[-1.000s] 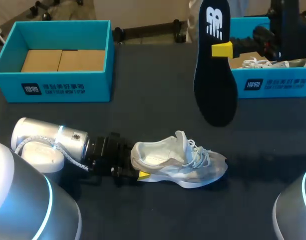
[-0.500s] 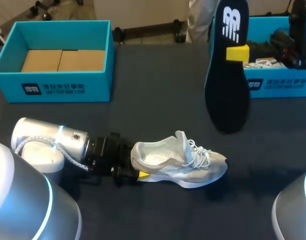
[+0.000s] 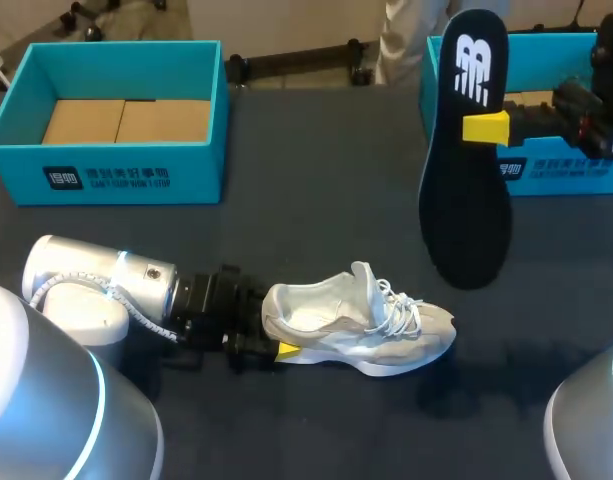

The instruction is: Take the shoe out of the shoebox, open the shoe tongue, remove and reinsert the insole, then place the shoe into the shoebox

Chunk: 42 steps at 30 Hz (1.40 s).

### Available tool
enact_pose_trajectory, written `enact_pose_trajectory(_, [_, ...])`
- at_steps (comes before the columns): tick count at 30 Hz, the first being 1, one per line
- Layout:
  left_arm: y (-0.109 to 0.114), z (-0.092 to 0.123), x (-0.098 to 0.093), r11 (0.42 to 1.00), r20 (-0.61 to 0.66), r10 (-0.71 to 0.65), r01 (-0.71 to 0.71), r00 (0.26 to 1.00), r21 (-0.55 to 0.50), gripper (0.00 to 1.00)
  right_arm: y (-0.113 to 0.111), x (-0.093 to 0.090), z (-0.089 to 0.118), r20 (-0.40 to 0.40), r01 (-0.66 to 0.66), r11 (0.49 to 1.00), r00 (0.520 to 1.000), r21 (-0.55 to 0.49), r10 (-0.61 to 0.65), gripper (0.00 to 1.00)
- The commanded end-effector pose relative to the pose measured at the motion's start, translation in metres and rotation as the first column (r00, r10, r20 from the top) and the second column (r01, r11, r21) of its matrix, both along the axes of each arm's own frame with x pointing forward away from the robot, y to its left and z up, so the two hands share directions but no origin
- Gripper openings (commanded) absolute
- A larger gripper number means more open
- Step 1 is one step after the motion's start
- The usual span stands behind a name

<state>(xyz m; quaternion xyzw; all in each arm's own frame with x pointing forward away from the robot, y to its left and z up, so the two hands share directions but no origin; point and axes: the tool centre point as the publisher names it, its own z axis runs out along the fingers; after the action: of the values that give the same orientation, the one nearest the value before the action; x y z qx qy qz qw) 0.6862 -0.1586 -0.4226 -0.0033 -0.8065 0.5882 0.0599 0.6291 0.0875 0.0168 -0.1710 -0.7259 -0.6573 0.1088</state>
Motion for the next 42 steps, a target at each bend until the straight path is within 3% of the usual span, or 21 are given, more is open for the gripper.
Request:
enact_pose_trajectory(1, [0.0,-0.001,0.0,1.0,0.001,0.003,-0.003,1.0,0.001,0.0,0.001,0.001,0.0,-0.002,0.0,1.0,1.0,-0.002,0.0,0.0])
enact_pose_trajectory(13, [0.001,0.004,0.004,1.0,0.006,0.001,-0.001,1.0,0.0,0.0,0.001,0.001,0.0,-0.002,0.0,1.0,1.0,-0.002,0.0,0.0])
enact_pose_trajectory(14, [0.001,0.005,0.005,1.0,0.007,-0.001,0.001,1.0,0.004,0.06,0.001,0.001,0.0,-0.002,0.0,1.0,1.0,-0.002,0.0,0.0])
enact_pose_trajectory(15, [0.002,0.005,0.005,1.0,0.008,-0.003,0.003,1.0,0.006,0.21,0.001,0.001,0.0,-0.002,0.0,1.0,1.0,-0.002,0.0,0.0])
enact_pose_trajectory(16, [0.003,0.005,0.005,1.0,0.008,-0.003,0.003,1.0,0.011,0.45,0.001,0.001,0.0,-0.002,0.0,1.0,1.0,-0.002,0.0,0.0])
enact_pose_trajectory(17, [0.005,0.005,0.005,1.0,0.006,-0.009,0.009,1.0,0.018,0.91,0.001,0.001,0.0,-0.002,0.0,1.0,1.0,-0.002,0.0,0.0])
enact_pose_trajectory(18, [0.006,0.006,0.005,1.0,0.01,-0.013,0.013,1.0,0.027,1.0,0.001,0.001,0.0,-0.002,0.0,1.0,1.0,-0.002,0.0,0.0])
enact_pose_trajectory(32, [0.024,0.015,0.004,0.982,0.005,-0.037,0.035,0.999,0.185,1.0,0.001,0.001,0.0,-0.002,0.0,1.0,1.0,-0.002,0.0,0.0])
enact_pose_trajectory(42, [0.038,0.016,0.0,0.905,0.025,-0.078,0.06,0.997,0.421,1.0,0.001,0.001,0.0,-0.002,0.0,1.0,1.0,-0.002,0.0,0.0])
